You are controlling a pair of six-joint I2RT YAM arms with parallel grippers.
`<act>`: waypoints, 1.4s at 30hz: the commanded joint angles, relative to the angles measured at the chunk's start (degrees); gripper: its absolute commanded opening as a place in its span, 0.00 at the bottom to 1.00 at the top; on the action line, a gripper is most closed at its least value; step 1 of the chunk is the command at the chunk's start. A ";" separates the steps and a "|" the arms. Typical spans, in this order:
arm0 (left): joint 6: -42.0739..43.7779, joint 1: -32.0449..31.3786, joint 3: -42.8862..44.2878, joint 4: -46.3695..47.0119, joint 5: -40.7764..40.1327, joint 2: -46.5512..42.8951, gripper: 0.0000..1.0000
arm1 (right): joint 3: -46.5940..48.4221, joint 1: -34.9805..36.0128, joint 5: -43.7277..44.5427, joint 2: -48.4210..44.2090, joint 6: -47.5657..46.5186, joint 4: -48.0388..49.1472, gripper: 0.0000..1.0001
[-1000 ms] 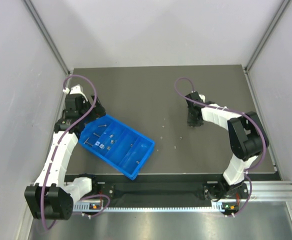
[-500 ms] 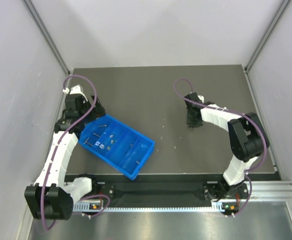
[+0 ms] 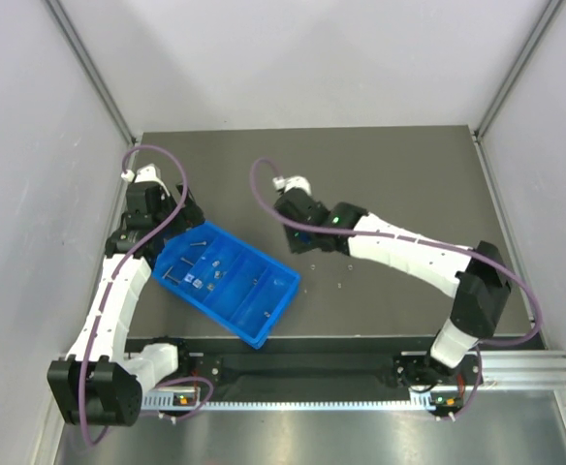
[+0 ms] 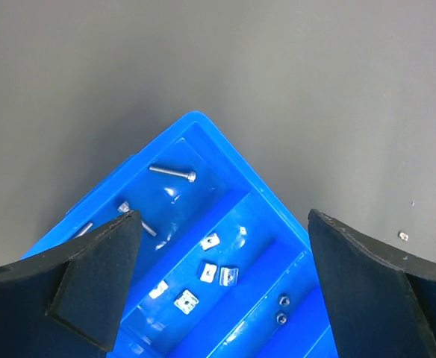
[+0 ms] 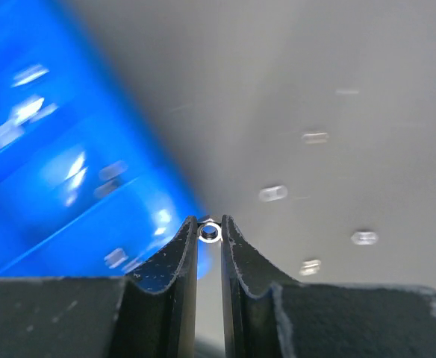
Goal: Sort the screws and nuts into containers
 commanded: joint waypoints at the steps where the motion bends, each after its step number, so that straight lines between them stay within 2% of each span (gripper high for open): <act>1: 0.59 -0.08 0.21 2.76 -1.12 -1.21 0.97 | 4.89 7.61 1.24 1.03 -0.39 -4.21 0.00; 8: 0.41 -0.08 0.21 2.58 -1.38 -1.64 0.97 | 5.08 13.78 0.72 4.73 -0.13 -5.27 0.00; 17: 0.33 -0.08 0.12 2.67 -1.03 -1.91 0.97 | 2.35 15.10 0.19 6.23 -0.66 -0.96 0.00; 22: 0.32 -0.08 0.12 2.76 -0.50 -1.65 0.97 | 3.41 15.10 0.89 6.31 -1.36 -0.79 0.05; 24: 0.32 -0.08 0.21 2.84 -0.50 -1.56 0.97 | 3.58 15.10 1.15 6.31 -1.45 -0.96 0.17; 25: 0.32 -0.08 0.21 2.76 -0.50 -1.73 0.97 | 3.58 15.10 1.50 6.31 -1.71 -1.14 0.27; 26: 0.32 -0.08 0.21 2.76 -0.50 -1.73 0.97 | 3.76 15.19 2.03 6.23 -1.88 -1.40 0.41; 28: 0.32 -0.08 0.12 2.67 -0.59 -1.73 0.97 | 5.24 15.10 2.48 5.44 -2.76 -2.71 0.55; 29: 0.32 -0.08 0.12 2.67 -0.59 -1.73 0.97 | 5.86 14.93 2.47 4.91 -2.94 -3.07 0.69; 32: 0.32 -0.08 0.12 2.67 -0.76 -1.82 0.97 | 7.36 12.57 2.83 1.14 -2.33 -3.51 0.84; 36: 0.32 -0.08 0.12 2.75 -0.50 -1.91 0.97 | 5.88 4.22 1.33 -4.75 0.22 -4.22 0.85; 40: 0.24 -0.08 0.21 2.67 -0.15 -1.65 0.97 | -4.99 -5.71 0.19 -10.81 1.80 -3.17 0.83; 42: 0.24 -0.08 0.12 2.67 -0.06 -1.56 0.97 | -9.05 -9.94 0.28 -12.14 2.42 -2.55 0.79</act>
